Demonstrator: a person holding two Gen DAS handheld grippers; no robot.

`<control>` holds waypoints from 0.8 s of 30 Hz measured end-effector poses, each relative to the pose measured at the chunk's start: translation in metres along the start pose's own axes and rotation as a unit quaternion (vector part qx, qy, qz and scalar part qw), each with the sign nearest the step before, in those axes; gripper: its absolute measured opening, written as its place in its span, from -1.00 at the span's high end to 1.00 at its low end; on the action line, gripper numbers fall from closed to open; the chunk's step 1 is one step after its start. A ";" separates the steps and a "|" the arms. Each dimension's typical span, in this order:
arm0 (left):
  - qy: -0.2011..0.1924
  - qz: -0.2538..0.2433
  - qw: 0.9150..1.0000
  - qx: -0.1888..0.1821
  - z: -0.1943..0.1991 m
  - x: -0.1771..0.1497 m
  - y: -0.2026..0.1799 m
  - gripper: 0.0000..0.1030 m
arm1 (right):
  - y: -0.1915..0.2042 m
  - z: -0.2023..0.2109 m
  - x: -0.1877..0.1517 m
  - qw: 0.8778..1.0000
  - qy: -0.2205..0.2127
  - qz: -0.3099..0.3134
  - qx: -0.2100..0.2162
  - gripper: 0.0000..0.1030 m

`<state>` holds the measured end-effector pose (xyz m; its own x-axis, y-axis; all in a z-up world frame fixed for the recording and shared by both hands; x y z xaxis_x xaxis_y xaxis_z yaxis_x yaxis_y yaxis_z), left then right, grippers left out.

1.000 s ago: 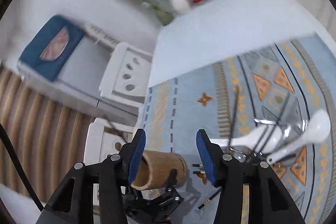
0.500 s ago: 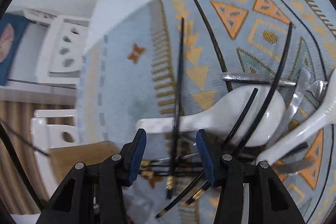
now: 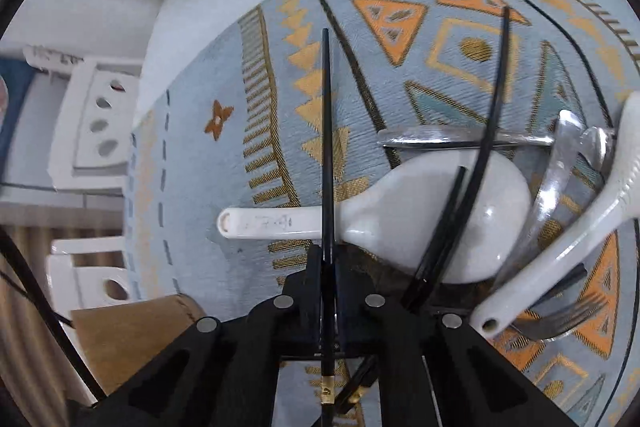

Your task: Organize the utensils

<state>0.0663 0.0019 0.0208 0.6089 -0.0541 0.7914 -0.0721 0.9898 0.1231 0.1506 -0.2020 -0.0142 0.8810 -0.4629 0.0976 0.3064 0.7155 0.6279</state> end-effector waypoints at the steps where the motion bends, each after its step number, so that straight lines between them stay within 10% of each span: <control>1: 0.000 0.000 1.000 0.000 0.000 0.000 0.000 -0.89 | 0.002 0.005 -0.001 1.000 -0.003 0.002 0.006 0.90; 12: -0.003 -0.001 1.000 0.002 0.002 -0.001 0.000 -0.89 | 0.029 0.055 -0.034 0.998 0.002 0.047 0.030 0.90; 24: -0.009 0.000 1.000 0.002 0.005 0.000 0.000 -0.89 | -0.026 0.069 -0.091 0.999 0.036 0.003 0.002 0.90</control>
<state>0.0621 0.0016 0.0236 0.5940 -0.0566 0.8024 -0.0761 0.9891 0.1261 0.0378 -0.2145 0.0139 0.9065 -0.4198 0.0462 0.2992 0.7156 0.6311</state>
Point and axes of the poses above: each gripper's, at about its wrist camera, not at the fingertips, and z roughly against the way its jaws point, y to its left, x to its top, the point moved 2 cm from there along -z, roughly the way its jaws point, and after that the axes turned 12 degrees about x, right-handed, at the moved point
